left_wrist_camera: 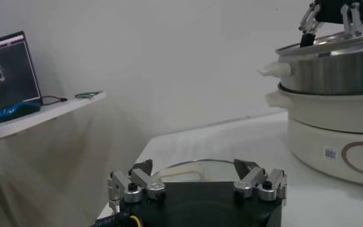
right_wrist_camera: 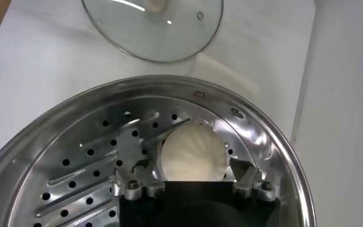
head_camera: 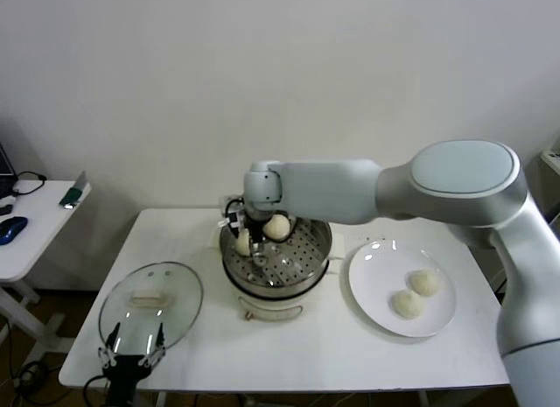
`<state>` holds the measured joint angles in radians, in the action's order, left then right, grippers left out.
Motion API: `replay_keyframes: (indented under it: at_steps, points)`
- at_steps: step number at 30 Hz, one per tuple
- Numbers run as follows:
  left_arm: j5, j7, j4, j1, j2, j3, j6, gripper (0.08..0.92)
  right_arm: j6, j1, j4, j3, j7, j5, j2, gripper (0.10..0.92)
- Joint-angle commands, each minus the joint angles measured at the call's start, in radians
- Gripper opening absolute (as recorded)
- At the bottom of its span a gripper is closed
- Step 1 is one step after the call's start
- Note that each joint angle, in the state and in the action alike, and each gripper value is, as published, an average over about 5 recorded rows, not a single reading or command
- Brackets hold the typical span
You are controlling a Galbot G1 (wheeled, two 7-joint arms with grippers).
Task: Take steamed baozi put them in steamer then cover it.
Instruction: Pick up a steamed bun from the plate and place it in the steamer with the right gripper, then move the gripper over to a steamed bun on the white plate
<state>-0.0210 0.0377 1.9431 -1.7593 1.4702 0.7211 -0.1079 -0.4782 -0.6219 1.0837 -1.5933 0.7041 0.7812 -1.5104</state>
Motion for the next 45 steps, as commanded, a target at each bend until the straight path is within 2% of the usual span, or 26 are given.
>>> replay_keyframes:
  at_steps: [1, 7, 14, 18, 24, 34, 45]
  points:
    - [0.000, -0.001, 0.003, -0.001, 0.002, 0.000, 0.003, 0.823, 0.033, -0.066, 0.033, 0.004, 0.042, -0.001, 0.048, 0.822]
    - [-0.002, -0.002, 0.004, 0.001, 0.004, -0.006, 0.005, 0.823, 0.081, -0.218, 0.134, -0.024, 0.141, 0.061, 0.207, 0.823]
    - [-0.002, -0.003, -0.001, 0.014, 0.001, -0.008, 0.009, 0.823, 0.150, -0.377, 0.306, -0.150, 0.256, 0.068, 0.519, 0.823]
    - [-0.001, -0.006, -0.004, 0.022, -0.002, -0.008, 0.013, 0.823, 0.186, -0.433, 0.398, -0.250, 0.292, -0.014, 0.678, 0.823]
    - [-0.001, -0.008, -0.012, 0.036, -0.003, -0.009, 0.020, 0.823, 0.194, -0.400, 0.462, -0.323, 0.259, -0.191, 0.860, 0.823]
    - [0.000, -0.008, -0.011, 0.033, -0.001, -0.009, 0.017, 0.823, 0.178, -0.187, 0.436, -0.255, 0.210, -0.380, 0.960, 0.823]
    - [-0.001, -0.007, -0.003, 0.020, -0.001, -0.002, 0.016, 0.823, 0.146, 0.111, 0.358, -0.047, 0.173, -0.451, 0.947, 0.823]
